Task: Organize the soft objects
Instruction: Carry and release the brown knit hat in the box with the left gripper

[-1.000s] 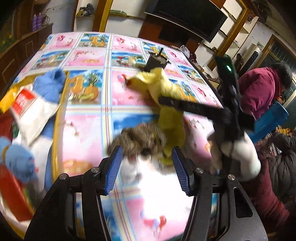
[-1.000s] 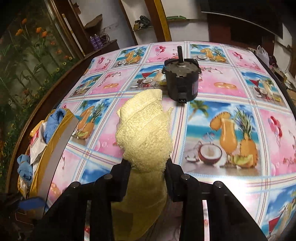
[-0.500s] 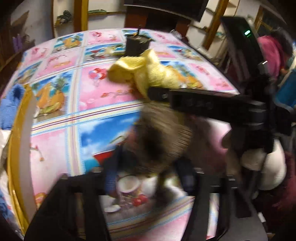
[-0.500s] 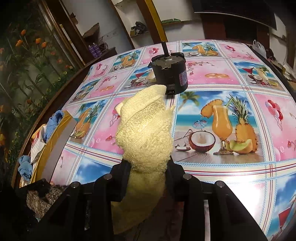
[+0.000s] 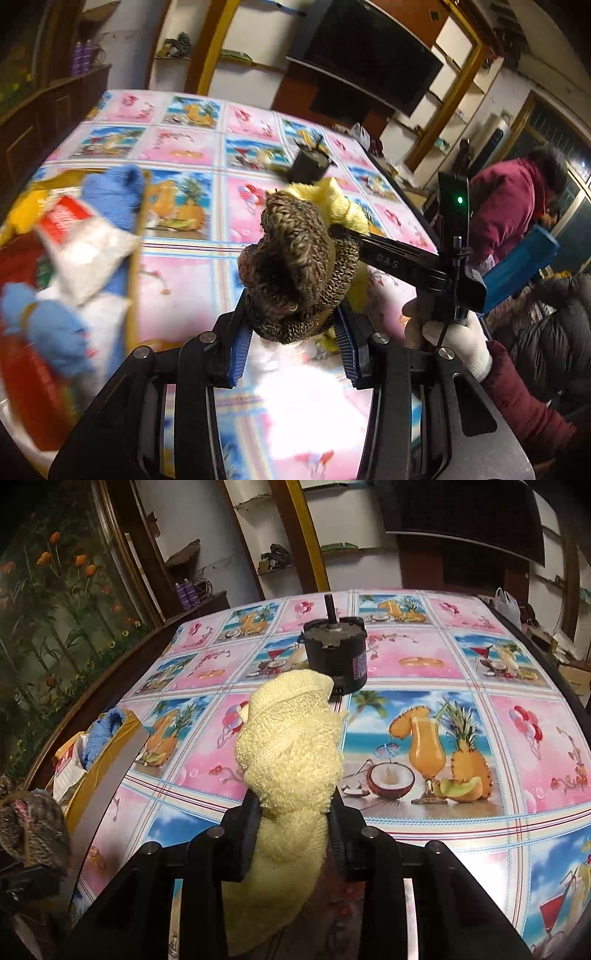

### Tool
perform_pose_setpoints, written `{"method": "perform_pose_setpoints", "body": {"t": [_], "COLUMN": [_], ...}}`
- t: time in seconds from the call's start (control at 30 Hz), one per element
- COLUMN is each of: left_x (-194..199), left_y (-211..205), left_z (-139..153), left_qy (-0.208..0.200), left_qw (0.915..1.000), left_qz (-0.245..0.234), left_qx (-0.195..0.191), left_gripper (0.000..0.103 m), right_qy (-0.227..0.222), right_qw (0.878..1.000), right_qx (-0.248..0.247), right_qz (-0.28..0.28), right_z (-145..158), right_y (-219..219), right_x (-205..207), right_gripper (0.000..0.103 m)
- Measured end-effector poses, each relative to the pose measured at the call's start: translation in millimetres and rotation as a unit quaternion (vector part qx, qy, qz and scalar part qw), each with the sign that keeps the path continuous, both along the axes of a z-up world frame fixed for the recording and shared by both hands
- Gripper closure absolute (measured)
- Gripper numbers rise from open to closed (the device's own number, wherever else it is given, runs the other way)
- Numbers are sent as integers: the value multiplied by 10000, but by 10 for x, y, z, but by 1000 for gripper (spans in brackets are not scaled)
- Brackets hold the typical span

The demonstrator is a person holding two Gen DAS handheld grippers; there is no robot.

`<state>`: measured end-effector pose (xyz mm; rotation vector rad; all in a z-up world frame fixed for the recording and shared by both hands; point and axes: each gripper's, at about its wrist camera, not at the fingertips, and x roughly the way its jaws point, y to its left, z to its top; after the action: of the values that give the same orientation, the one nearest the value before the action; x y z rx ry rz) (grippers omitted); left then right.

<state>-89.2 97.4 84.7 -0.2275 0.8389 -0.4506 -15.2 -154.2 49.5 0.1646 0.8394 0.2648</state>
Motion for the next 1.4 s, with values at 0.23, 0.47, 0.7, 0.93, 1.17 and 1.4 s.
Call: {"method": "perform_pose_setpoints", "body": {"t": [0.23, 0.47, 0.7, 0.93, 1.17, 1.4], "left_x": [-271, -306, -190, -377, -457, -520], "left_y": [796, 1174, 1166, 1333, 1471, 1518], "left_z": [202, 40, -364, -241, -55, -9], "left_qy": [-175, -18, 723, 334, -119, -167], "left_qw": [9949, 9841, 9760, 9829, 9836, 9839], "left_qz": [962, 1624, 1443, 1469, 1661, 1710], "left_qx": [258, 720, 1462, 1054, 693, 484], "left_gripper": [62, 62, 46, 46, 46, 46], "right_qy": [-155, -331, -495, -138, 645, 878], "right_qw": [9957, 9881, 9748, 9825, 9925, 9913], "right_qx": [872, 1121, 1362, 35, -243, 66], "right_qz": [270, 1000, 1698, 1856, 1012, 975], "right_z": [318, 786, 1158, 816, 200, -9], "right_y": [95, 700, 1420, 1920, 1652, 1783], "right_x": [-151, -287, -367, -306, -277, -107], "right_gripper": [71, 71, 71, 59, 44, 21]}}
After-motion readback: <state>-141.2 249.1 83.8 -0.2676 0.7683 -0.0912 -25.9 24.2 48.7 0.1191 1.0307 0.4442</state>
